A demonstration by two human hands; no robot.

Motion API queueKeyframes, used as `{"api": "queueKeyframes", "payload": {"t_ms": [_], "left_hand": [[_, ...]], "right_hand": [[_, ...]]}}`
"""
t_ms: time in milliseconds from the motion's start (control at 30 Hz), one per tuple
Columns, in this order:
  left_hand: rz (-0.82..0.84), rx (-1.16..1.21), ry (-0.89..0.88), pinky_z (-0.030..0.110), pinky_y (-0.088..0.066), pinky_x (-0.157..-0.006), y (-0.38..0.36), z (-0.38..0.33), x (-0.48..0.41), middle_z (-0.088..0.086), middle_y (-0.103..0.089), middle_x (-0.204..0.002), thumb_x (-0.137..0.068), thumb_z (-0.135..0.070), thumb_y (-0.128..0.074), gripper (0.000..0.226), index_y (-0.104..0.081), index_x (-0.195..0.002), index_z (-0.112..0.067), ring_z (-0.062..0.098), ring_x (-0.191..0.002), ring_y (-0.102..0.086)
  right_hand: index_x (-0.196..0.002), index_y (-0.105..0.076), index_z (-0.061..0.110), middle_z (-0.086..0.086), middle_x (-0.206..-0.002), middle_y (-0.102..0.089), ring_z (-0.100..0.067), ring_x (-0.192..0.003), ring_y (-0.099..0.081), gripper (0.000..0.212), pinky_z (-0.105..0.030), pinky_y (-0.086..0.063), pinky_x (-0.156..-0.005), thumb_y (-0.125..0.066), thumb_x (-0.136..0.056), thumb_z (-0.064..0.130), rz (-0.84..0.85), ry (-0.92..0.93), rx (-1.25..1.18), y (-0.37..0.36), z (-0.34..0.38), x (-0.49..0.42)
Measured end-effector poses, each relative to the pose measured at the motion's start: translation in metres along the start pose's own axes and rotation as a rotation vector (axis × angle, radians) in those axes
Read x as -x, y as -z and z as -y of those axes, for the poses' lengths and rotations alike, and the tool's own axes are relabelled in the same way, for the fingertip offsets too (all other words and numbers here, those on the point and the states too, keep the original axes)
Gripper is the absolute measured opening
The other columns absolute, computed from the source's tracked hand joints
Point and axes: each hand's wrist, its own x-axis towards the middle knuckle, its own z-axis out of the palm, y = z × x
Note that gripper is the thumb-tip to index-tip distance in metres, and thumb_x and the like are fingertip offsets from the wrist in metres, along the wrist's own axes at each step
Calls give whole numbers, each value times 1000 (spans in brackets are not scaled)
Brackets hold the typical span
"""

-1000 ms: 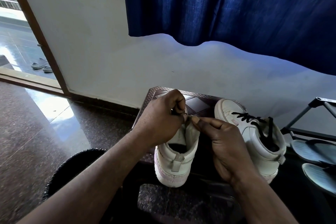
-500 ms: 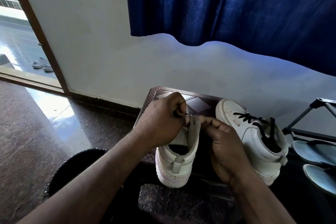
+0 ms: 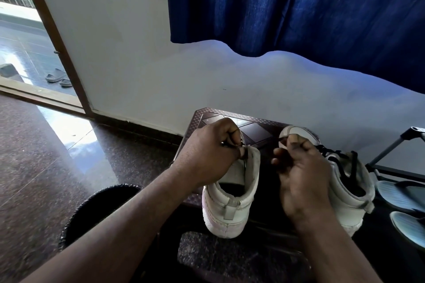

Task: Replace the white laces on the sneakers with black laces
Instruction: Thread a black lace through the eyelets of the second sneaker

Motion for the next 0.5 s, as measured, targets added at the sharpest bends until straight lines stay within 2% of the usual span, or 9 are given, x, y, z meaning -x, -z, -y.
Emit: {"api": "queueKeyframes", "payload": {"t_ms": [67, 100, 167, 233, 267, 367, 433, 500], "left_hand": [[-4, 14, 12, 26, -49, -67, 0, 0, 1, -16, -71, -77, -82, -18, -80, 23, -59, -79, -28, 7, -73, -64], [-3, 18, 13, 29, -51, -69, -1, -1, 1, -16, -71, -76, -82, -17, -80, 23, -59, -79, -28, 8, -73, -65], [-2, 11, 4, 28, -50, -68, 0, -1, 1, -16, -71, -76, -82, -17, -79, 23, -60, -79, -27, 7, -72, -64], [-2, -3, -5, 26, -49, -66, 0, -1, 1, -16, -71, -76, -82, -16, -79, 22, -60, -80, -28, 6, -71, -63], [-2, 0, -5, 26, -49, -66, 0, -2, 1, -15, -71, -77, -83, -16, -78, 22, -60, -80, -28, 6, -72, -64], [-1, 24, 4, 21, -47, -65, 0, -1, 1, -15, -71, -78, -85, -16, -77, 21, -60, -80, -28, 4, -72, -63], [0, 67, 13, 16, -43, -63, 0, -1, 2, -15, -70, -76, -86, -15, -77, 22, -60, -80, -27, 1, -68, -60], [-1, 101, 20, 14, -42, -63, -1, -2, 2, -14, -70, -75, -86, -14, -78, 22, -60, -80, -26, 0, -67, -59]], "right_hand": [[-86, -66, 15, 1, -74, -69, -15, -68, -60, 16, -34, -48, -68, -63, -101, 17, 34, -21, 21, 1, -3, 2], [-89, -67, 11, -7, -81, -71, -21, -73, -63, 19, -42, -52, -73, -68, -98, 28, 91, -69, 45, -2, -7, 7], [-98, -67, 1, -26, -95, -70, -30, -84, -65, 42, -51, -55, -84, -73, -91, 43, 205, -171, 122, -7, -15, 18], [-93, -70, 0, -24, -91, -72, -28, -84, -64, 32, -48, -55, -81, -73, -95, 32, 235, -161, 186, -10, -17, 24], [-88, -72, 4, -22, -89, -73, -28, -83, -64, 25, -50, -56, -81, -74, -96, 27, 232, -141, 207, -11, -18, 23], [-81, -73, 9, -23, -90, -74, -29, -82, -66, 20, -58, -58, -86, -76, -94, 24, 205, -119, 223, -13, -18, 22], [-82, -69, 9, -15, -75, -70, -22, -69, -63, 18, -46, -56, -73, -73, -95, 20, 103, -69, 141, -14, -12, 17], [-81, -64, 15, 3, -62, -60, -10, -55, -52, 18, -29, -44, -59, -68, -98, 15, -34, 20, -28, -10, 3, 9]]}}
